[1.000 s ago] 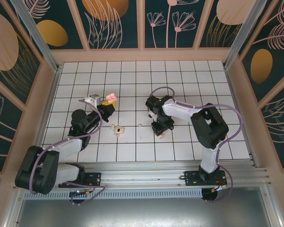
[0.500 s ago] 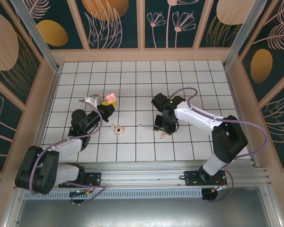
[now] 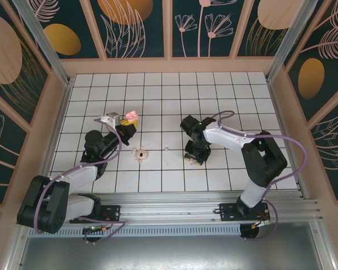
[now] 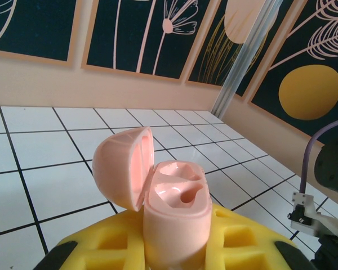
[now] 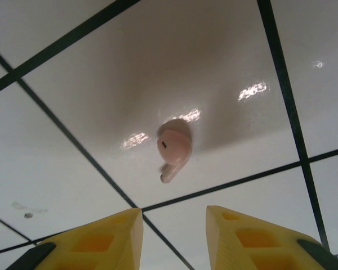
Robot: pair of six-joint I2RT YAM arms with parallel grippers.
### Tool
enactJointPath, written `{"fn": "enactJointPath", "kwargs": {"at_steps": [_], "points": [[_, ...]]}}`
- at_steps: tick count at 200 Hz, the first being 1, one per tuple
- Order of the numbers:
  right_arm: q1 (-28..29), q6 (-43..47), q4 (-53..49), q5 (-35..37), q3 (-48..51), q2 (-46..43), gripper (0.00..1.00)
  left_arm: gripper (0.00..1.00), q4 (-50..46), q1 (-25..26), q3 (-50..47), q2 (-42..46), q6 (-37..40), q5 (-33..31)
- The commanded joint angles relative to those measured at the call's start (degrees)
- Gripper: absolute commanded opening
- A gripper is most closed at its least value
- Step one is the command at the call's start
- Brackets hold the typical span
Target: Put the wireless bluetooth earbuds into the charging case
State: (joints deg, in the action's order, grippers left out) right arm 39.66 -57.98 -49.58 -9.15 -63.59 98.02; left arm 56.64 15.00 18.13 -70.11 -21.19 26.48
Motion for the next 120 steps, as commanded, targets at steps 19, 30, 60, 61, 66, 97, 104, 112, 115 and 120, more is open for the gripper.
{"fn": "enactJointPath", "kwargs": {"at_steps": [19,30,60,61,66,97,104,112,115,120], "points": [[-1.3,-0.6,1.8,0.6,1.3,1.9,0.34,0.09,0.3,0.5,0.9,0.9,1.2,-0.2],[-1.6,-0.4,2.5,0.5,1.6,2.1,0.34,0.09,0.2,0.5,0.9,1.0,1.2,-0.2],[-1.9,0.0,4.2,0.0,2.3,2.9,0.33,0.09,0.0,0.5,0.9,0.7,1.3,-0.2],[-1.9,0.0,4.2,0.0,2.4,2.9,0.33,0.09,0.0,0.5,0.9,0.7,1.3,-0.2],[-1.9,0.1,4.4,-0.2,2.4,3.1,0.34,0.09,0.0,0.5,0.9,0.6,1.3,-0.2],[-1.8,0.8,5.2,0.4,2.2,4.2,0.32,0.09,0.0,0.5,1.0,0.4,1.3,-0.2],[-1.9,0.9,5.2,0.5,2.2,4.4,0.31,0.09,0.0,0.5,1.0,0.3,1.3,-0.2],[-1.8,1.1,5.1,0.7,2.4,4.7,0.3,0.09,0.0,0.5,1.1,0.2,1.3,-0.2],[-1.8,1.1,5.1,0.8,2.5,4.7,0.3,0.09,0.0,0.5,1.1,0.2,1.3,-0.1],[-1.9,1.1,5.1,0.9,2.6,4.9,0.3,0.09,0.0,0.5,1.1,0.2,1.3,-0.1]]}}
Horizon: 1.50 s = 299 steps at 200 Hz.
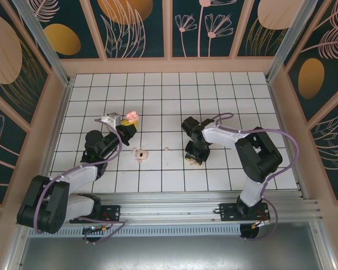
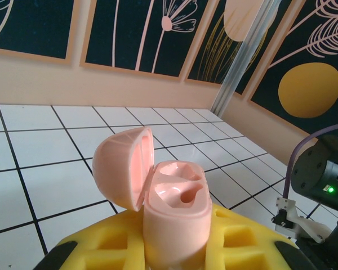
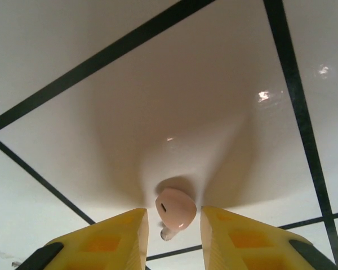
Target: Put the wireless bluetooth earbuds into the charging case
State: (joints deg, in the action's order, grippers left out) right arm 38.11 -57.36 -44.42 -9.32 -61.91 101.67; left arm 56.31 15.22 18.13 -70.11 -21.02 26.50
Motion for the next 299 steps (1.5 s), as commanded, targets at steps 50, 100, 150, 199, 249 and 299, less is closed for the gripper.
{"fn": "enactJointPath", "kwargs": {"at_steps": [50,100,150,199,249,299], "points": [[-0.2,1.8,0.1,3.2,1.9,1.4,0.22,0.09,0.5,0.3,1.2,-0.5,1.0,0.4],[0.1,4.0,4.0,7.4,4.5,-4.2,0.21,0.09,2.8,0.3,0.7,-0.9,0.3,2.7],[4.1,13.5,7.2,18.7,2.5,-12.1,0.21,0.07,7.8,4.0,0.9,-5.9,0.1,6.7],[10.8,25.3,13.8,28.2,-4.0,-17.5,0.21,0.08,10.7,7.7,2.0,-7.8,2.0,11.6],[16.0,35.8,17.3,33.3,-10.4,-21.2,0.2,0.07,8.1,9.9,4.2,-8.2,9.9,15.4],[20.8,41.3,18.1,35.7,-14.7,-23.3,0.2,0.08,-0.5,13.0,6.6,-6.1,19.6,14.4]]}}
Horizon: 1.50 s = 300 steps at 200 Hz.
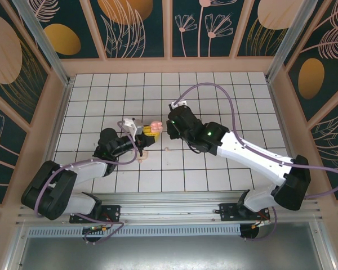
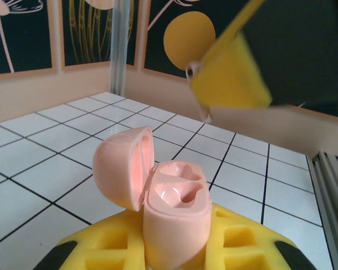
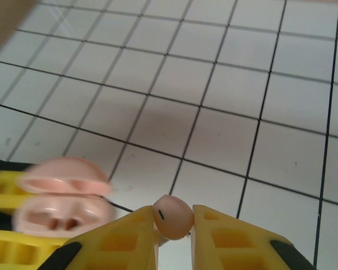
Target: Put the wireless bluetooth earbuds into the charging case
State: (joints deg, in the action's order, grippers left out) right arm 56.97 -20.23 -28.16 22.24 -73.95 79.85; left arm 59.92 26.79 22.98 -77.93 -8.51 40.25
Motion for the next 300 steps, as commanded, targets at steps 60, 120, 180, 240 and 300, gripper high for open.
{"fn": "enactJointPath", "kwargs": {"at_steps": [60,120,180,240,300], "points": [[4.8,3.5,4.1,4.1,-0.8,-1.2,0.2,0.08,-3.1,2.0,1.6,2.9,6.1,-0.4],[4.6,2.4,8.4,2.8,2.4,-1.5,0.2,0.07,-0.5,2.0,2.0,2.9,2.8,0.1],[3.5,1.3,11.7,-1.0,4.0,-1.5,0.21,0.07,0.6,2.0,2.4,2.9,0.0,0.2],[-1.3,-3.8,15.6,-12.3,7.0,-5.2,0.21,0.07,-0.8,2.0,3.6,2.3,-2.6,-0.7],[-3.3,-5.0,19.4,-14.4,11.3,-10.0,0.21,0.08,-0.2,1.9,4.9,1.7,-5.4,1.3]]}}
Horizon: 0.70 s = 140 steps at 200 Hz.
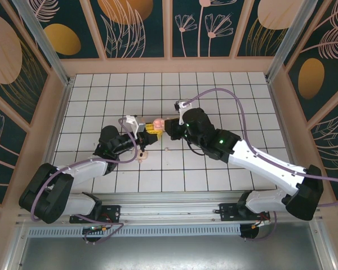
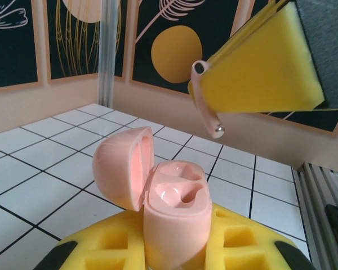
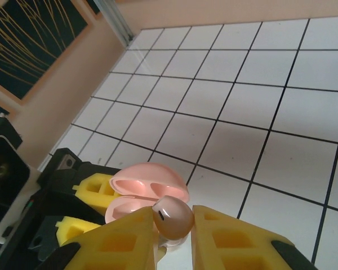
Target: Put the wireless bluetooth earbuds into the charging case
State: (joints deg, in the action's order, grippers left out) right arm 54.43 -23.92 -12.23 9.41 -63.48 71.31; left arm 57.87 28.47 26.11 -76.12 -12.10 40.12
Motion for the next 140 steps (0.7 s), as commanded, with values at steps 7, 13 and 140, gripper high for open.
{"fn": "enactJointPath", "kwargs": {"at_steps": [7,13,140], "points": [[-0.7,-1.1,3.4,-1.7,0.7,-1.4,0.21,0.07,1.9,0.3,1.7,0.0,-1.9,1.5],[-0.7,-0.9,3.4,-1.8,0.5,-1.2,0.21,0.08,1.9,0.3,1.7,0.1,-2.0,1.5],[-0.7,1.2,3.1,-3.1,-2.9,3.7,0.21,0.07,1.5,0.3,2.5,0.6,-1.5,1.4]]}}
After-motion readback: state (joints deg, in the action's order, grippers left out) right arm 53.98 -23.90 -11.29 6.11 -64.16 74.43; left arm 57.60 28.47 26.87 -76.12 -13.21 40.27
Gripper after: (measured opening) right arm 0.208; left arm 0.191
